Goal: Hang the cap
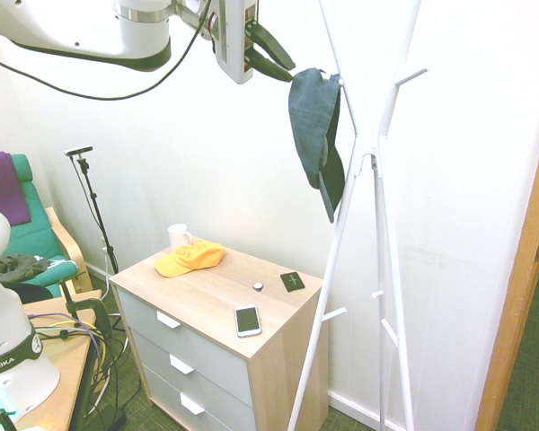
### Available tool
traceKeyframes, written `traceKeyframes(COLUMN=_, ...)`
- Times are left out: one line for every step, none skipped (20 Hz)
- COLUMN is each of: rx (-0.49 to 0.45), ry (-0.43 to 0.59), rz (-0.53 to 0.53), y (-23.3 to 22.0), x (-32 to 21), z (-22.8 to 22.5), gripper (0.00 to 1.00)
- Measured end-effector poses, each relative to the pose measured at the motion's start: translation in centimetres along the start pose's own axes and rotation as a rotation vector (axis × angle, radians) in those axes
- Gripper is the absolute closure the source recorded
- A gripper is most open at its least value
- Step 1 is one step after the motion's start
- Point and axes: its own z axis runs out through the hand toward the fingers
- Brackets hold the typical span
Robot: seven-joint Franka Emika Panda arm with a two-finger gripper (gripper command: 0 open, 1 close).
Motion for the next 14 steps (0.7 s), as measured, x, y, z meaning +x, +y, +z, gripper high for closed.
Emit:
traceKeyframes(rx=0.002, ry=0.001, rz=0.000, y=0.0, x=0.0, z=0.0, gripper=0.00)
traceKeyframes(rx=0.004, ry=0.002, rz=0.000, y=0.0, x=0.0, z=0.0, gripper=0.00)
traceKeyframes(rx=0.006, ry=0.003, rz=0.000, y=-0.1, x=0.0, z=0.0, gripper=0.00)
traceKeyframes(rx=0.007, ry=0.005, rz=0.000, y=-0.1, x=0.0, z=-0.1, gripper=0.00)
traceKeyframes(rx=0.009, ry=0.006, rz=0.001, y=-0.1, x=0.0, z=-0.1, gripper=0.00)
traceKeyframes(rx=0.011, ry=0.007, rz=0.000, y=-0.1, x=0.0, z=-0.1, gripper=0.00)
traceKeyframes(rx=0.013, ry=0.004, rz=0.001, y=-0.1, x=-0.1, z=0.0, gripper=0.00)
traceKeyframes(rx=0.021, ry=-0.011, rz=0.006, y=-0.2, x=-0.3, z=0.0, gripper=0.00)
traceKeyframes(rx=0.040, ry=-0.042, rz=0.015, y=-0.4, x=-0.6, z=-0.2, gripper=0.00)
traceKeyframes(rx=0.072, ry=-0.086, rz=0.019, y=-0.7, x=-1.1, z=-0.5, gripper=0.00)
traceKeyframes(rx=0.112, ry=-0.140, rz=0.019, y=-1.0, x=-1.9, z=-1.2, gripper=0.00)
traceKeyframes(rx=0.151, ry=-0.191, rz=0.017, y=-1.3, x=-2.8, z=-2.1, gripper=0.00)
traceKeyframes(rx=0.188, ry=-0.247, rz=0.012, y=-1.6, x=-3.7, z=-3.2, gripper=0.00)
traceKeyframes(rx=0.221, ry=-0.304, rz=0.006, y=-1.9, x=-4.6, z=-4.4, gripper=0.00)
